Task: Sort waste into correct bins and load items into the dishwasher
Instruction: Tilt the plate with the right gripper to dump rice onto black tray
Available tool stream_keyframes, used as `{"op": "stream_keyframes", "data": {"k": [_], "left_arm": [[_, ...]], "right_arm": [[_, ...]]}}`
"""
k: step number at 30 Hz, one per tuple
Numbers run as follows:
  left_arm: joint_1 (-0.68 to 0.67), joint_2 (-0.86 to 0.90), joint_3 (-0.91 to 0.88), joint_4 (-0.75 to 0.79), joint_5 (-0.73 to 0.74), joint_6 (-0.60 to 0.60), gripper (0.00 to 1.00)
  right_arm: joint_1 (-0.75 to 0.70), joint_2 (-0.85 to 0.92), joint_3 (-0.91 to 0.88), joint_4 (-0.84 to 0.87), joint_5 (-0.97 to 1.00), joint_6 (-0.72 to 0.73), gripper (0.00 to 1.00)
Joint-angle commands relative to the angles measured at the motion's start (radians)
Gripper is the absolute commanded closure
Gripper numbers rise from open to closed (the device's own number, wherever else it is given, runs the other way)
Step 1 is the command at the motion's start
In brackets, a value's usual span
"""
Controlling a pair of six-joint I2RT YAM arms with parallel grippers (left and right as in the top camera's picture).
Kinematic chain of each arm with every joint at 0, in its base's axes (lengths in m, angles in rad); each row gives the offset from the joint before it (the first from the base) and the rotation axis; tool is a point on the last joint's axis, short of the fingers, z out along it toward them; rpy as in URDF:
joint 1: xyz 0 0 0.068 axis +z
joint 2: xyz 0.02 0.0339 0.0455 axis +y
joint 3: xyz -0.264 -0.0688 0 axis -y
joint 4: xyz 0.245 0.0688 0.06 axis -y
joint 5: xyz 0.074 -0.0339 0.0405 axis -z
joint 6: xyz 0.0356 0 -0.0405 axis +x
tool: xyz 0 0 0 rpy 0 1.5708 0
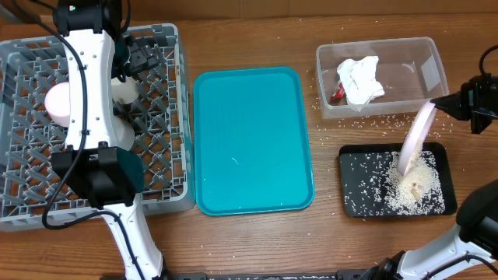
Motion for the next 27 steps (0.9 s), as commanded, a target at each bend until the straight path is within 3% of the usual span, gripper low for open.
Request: {"op": "stream_keyframes", "data": {"k": [1,18,27], "left_arm": [[-0.002,-0.017,0.009,0.002,0.01,-0.004,0.0],[-0.002,-0.017,0.009,-0.002,0.009,-0.003,0.0],[-0.002,-0.017,0.009,-0.002,0.009,-0.003,0.0]], "right_arm": [[-0.004,-0.027,-0.001,-0.032,-0.104,-0.12,0.97],[-0.039,-0.027,-0.203,-0.055,-0.15,-0.176,0.97],[-0.065,-0.027,-0.212,-0.063,-0.203,-0.206,0.97]]}}
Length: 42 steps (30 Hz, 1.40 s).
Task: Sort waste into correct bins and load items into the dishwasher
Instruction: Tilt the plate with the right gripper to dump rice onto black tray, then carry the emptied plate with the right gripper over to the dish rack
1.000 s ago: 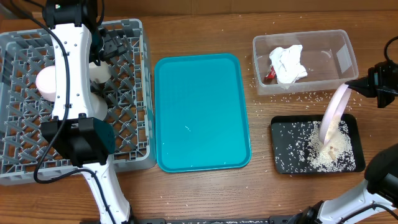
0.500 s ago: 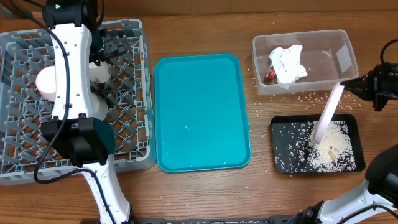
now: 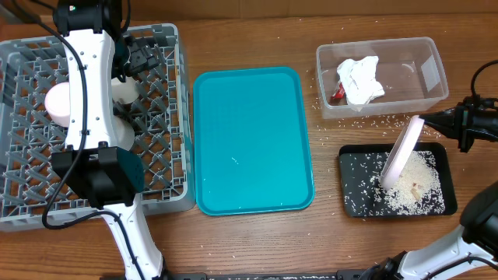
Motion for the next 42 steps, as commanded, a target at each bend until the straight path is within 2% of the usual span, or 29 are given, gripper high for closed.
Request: {"op": "stream_keyframes", "data": {"k": [1,6,25,30,39,42], "left_arm": [[-0.002,-0.017,0.009,0.0,0.009,-0.003,0.0],[-0.002,-0.017,0.009,0.0,0.009,-0.003,0.0],[-0.002,-0.017,0.009,0.003,0.008,-0.003,0.0],[-0.002,-0.017,0.009,0.012,0.008,-0.003,0.0],[0.001,-0.017,0.009,0.054,0.008,-0.003,0.0],[0.005,-0.017,0.009,0.068,0.01,-0.004,0.0]], "right_arm": [[-0.006,-0.027,-0.002,0.006,-0.043,-0.019,0.97],[-0.023,-0.027,-0.002,-0.002,-0.153,-0.066,0.97],[-0.027,-0.034,-0.006,0.006,-0.127,-0.058,0.97],[-0.011,-0.05,-0.006,-0.001,-0.238,-0.068,0.96],[0.074,-0.145,0.074,0.091,-0.378,-0.051,0.96],[0.12,-0.177,0.134,0.17,-0.351,0.032,0.96]]}}
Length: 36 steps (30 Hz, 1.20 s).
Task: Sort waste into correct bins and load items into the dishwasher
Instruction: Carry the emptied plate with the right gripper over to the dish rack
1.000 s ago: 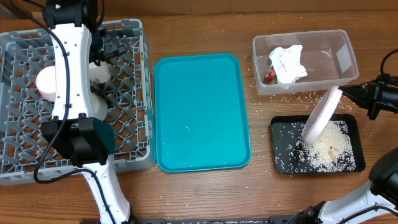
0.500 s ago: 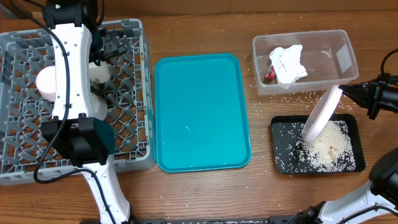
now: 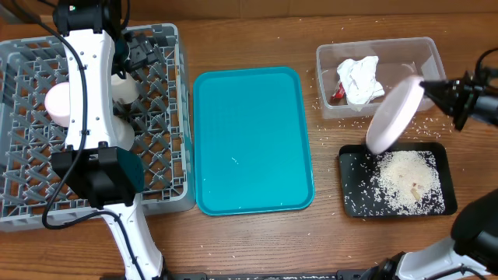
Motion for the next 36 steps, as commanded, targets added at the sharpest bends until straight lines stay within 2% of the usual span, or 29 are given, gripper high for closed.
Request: {"op": "stream_keyframes", "data": {"k": [1,4,6,8,12,14,20,24,30,36], "left_arm": [[0.005,-0.017,0.009,0.013,0.009,-0.004,0.0],[0.006,-0.017,0.009,0.012,0.008,-0.003,0.0],[0.006,-0.017,0.009,0.016,0.008,-0.004,0.0],[0.011,-0.018,0.009,0.017,0.009,-0.008,0.0],[0.052,-0.023,0.013,-0.011,0.008,-0.007,0.0],[0.092,-0.025,0.018,-0.035,0.009,-0.018,0.0],[0.242,-0.025,0.029,-0.114,0.02,-0.052,0.0],[0.339,-0.025,0.029,-0.137,0.038,-0.052,0.0],[0.398,-0.025,0.029,-0.153,0.063,-0.052,0.0],[0.397,-0.025,0.029,-0.163,0.062,-0.052,0.0]], "right_arm": [[0.07,-0.082,0.099,0.108,-0.036,0.146,0.96],[0.157,-0.095,0.119,0.363,-0.035,0.346,0.96],[0.265,-0.091,0.119,0.674,0.059,0.578,0.96],[0.354,-0.081,0.119,0.868,0.101,0.716,0.96],[0.546,-0.048,0.119,1.301,0.102,0.835,0.96],[0.639,-0.027,0.119,1.442,0.116,0.861,0.96],[0.824,0.065,0.119,1.497,0.249,0.89,0.96],[0.919,0.165,0.119,1.624,0.245,0.892,0.96],[1.012,0.276,0.119,1.76,0.24,0.9,0.96],[1.09,0.329,0.119,1.795,0.297,0.906,0.96]]}}
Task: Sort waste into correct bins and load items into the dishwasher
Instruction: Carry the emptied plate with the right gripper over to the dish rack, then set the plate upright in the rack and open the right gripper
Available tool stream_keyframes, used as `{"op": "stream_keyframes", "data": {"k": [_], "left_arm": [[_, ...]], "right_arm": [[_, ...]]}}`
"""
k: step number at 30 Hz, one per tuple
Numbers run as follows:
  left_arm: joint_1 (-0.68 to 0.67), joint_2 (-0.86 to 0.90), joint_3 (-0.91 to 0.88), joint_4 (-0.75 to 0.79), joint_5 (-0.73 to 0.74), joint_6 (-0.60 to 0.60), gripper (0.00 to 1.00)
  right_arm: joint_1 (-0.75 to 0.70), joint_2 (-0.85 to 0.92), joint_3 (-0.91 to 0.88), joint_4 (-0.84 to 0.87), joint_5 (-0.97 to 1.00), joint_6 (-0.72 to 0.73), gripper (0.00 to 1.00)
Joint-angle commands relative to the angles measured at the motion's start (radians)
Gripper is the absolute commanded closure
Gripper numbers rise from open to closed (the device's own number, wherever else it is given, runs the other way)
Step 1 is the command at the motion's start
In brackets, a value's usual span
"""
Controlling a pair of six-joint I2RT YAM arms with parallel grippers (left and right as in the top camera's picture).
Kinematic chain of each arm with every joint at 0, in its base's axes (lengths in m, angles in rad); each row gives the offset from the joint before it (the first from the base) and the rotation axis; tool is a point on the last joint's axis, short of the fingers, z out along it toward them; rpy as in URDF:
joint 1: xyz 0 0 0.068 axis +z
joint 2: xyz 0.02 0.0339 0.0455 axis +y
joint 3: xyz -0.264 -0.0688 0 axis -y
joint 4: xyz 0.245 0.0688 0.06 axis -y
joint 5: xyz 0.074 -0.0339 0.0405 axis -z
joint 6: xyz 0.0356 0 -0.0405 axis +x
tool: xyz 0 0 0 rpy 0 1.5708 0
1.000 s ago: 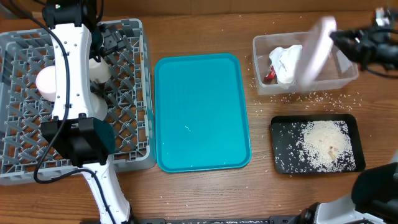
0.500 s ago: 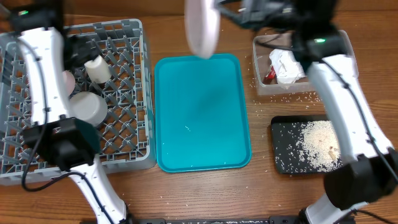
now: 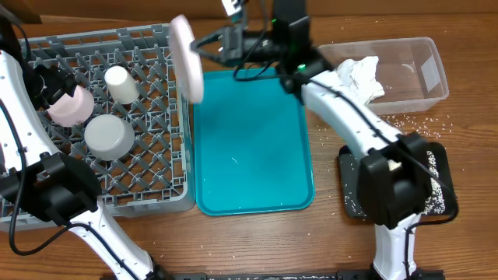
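Observation:
A pink plate (image 3: 185, 58) hangs on edge above the right rim of the grey dish rack (image 3: 156, 194). My right gripper (image 3: 199, 43) is shut on its upper rim, with the arm stretched across the teal tray (image 3: 253, 155). In the rack stand a pink bowl (image 3: 70, 105), a white cup (image 3: 118, 84) and a pale bowl (image 3: 109, 136). My left gripper (image 3: 43, 78) sits at the rack's left side, touching or just beside the pink bowl; its jaws are not clear.
A clear bin (image 3: 424, 74) at the back right holds crumpled white tissue (image 3: 359, 78). A black tray (image 3: 437, 167) with rice lies at the right, mostly behind my right arm. Loose rice grains (image 3: 412, 120) are scattered on the wooden table.
My right gripper has carried the pink plate from above the black tray on the right to the rack's right rim. My left arm has gone from across the rack to its left side, uncovering the bowls.
The pink plate was held tilted over the black tray, touching a heap of rice, and stayed so a moment later. Then it was lifted clear above the tray. Now it hangs over the rack's edge, and the left arm has drawn aside.

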Motion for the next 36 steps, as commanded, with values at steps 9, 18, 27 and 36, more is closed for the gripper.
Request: {"op": "stream_keyframes", "data": {"k": [9,18,27,36], "left_arm": [[-0.003,-0.024,0.027,-0.02,0.019,-0.018,0.0],[-0.003,-0.024,0.027,-0.02,0.024,-0.018,0.0],[-0.003,-0.024,0.027,-0.02,0.058,-0.013,0.0],[-0.003,-0.024,0.027,-0.02,0.137,0.012,0.0]], "right_arm": [[0.082,0.055,0.014,0.011,0.239,0.128,0.96],[0.119,0.115,0.014,0.015,0.346,0.308,0.96],[0.122,0.12,0.014,0.01,0.348,0.229,0.41],[0.074,0.112,0.061,-0.071,0.3,0.113,0.11]]}}
